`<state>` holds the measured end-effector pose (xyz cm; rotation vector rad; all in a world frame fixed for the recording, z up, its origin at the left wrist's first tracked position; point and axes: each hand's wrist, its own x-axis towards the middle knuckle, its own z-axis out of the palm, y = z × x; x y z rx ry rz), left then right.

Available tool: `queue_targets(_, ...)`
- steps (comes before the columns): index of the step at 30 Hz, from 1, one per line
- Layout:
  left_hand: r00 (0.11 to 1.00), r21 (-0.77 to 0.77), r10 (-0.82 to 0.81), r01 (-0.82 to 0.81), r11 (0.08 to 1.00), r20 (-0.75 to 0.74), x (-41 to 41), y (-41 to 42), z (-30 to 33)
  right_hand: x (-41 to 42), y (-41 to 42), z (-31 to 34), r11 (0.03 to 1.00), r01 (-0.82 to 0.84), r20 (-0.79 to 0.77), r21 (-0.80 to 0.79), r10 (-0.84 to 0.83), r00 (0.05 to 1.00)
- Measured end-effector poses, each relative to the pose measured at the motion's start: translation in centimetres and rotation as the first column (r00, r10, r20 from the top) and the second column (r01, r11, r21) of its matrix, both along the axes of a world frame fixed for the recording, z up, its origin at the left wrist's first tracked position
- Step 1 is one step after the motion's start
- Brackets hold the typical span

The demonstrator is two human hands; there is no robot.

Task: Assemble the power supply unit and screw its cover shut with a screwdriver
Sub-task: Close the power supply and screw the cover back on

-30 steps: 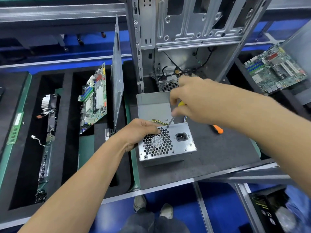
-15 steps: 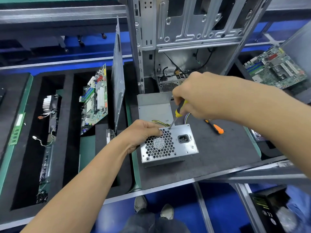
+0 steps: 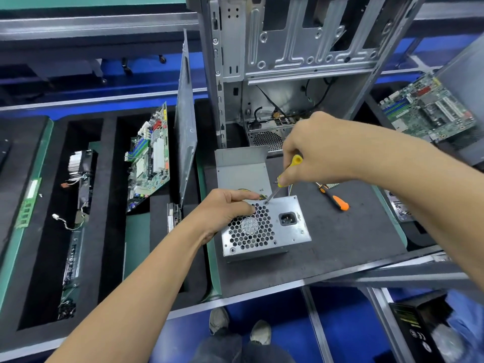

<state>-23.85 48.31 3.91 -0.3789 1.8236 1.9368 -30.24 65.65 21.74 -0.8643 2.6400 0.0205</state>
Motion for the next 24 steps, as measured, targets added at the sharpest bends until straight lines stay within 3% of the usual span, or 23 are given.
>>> queue_targets(3, 1.0, 0.0, 0.003, -0.003, 1.0, 0.02, 0.2, -0.1, -0.1, -1.3, 2.4, 0.5, 0.998, 0.026, -0.034, -0.065, -0.028, 0.999)
queue_targets(5, 0.998, 0.026, 0.044, -0.046, 0.999, 0.049, 0.5, -0.5, -0.1, -3.1, 5.3, 0.4, 0.926, 0.17, 0.041, -0.338, -0.166, 0.985)
queue_targets(7, 0.991, 0.067, 0.103, -0.109, 0.992, 0.079, 1.1, -0.7, -0.1, -4.5, 7.9, -2.0, 0.647, 0.436, 0.257, -0.625, -0.356, 0.898)
queue_targets(8, 0.987, 0.071, 0.138, -0.144, 0.987, 0.086, 1.5, -0.8, -0.1, -5.1, 8.8, -4.3, 0.488, 0.58, 0.389, -0.652, -0.441, 0.809)
queue_targets(10, 0.975, 0.091, 0.196, -0.205, 0.974, 0.1, 2.3, -0.6, -0.2, -5.2, 9.2, -9.5, 0.195, 0.821, 0.611, -0.536, -0.582, 0.537)
queue_targets(11, 0.971, 0.105, 0.215, -0.226, 0.969, 0.107, 2.7, -0.5, -0.3, -5.1, 9.0, -12.0, 0.097, 0.868, 0.652, -0.487, -0.62, 0.435)
queue_targets(12, 0.968, 0.124, 0.222, -0.236, 0.964, 0.114, 3.1, -0.4, -0.4, -4.9, 8.7, -14.2, 0.071, 0.877, 0.646, -0.474, -0.649, 0.402)
queue_targets(13, 0.966, 0.159, 0.226, -0.244, 0.957, 0.123, 3.4, -0.5, -0.5, -4.7, 8.4, -16.1, 0.117, 0.858, 0.594, -0.5, -0.675, 0.438)
queue_targets(16, 0.959, 0.239, 0.247, -0.274, 0.932, 0.137, 4.3, -0.8, -0.5, -4.8, 7.2, -20.4, 0.45, 0.704, 0.313, -0.549, -0.671, 0.673)
queue_targets(18, 0.951, 0.238, 0.277, -0.304, 0.922, 0.14, 4.9, -0.9, -0.7, -5.3, 6.1, -22.2, 0.6, 0.608, 0.194, -0.52, -0.61, 0.768)
queue_targets(20, 0.944, 0.22, 0.3, -0.324, 0.92, 0.133, 5.4, -0.9, -0.7, -5.9, 5.1, -23.4, 0.696, 0.534, 0.079, -0.481, -0.572, 0.816)
queue_targets(24, 0.942, 0.271, 0.316, -0.335, 0.902, 0.114, 6.2, -0.8, -1.0, -7.0, 4.6, -24.9, 0.766, 0.491, -0.063, -0.415, -0.563, 0.824)
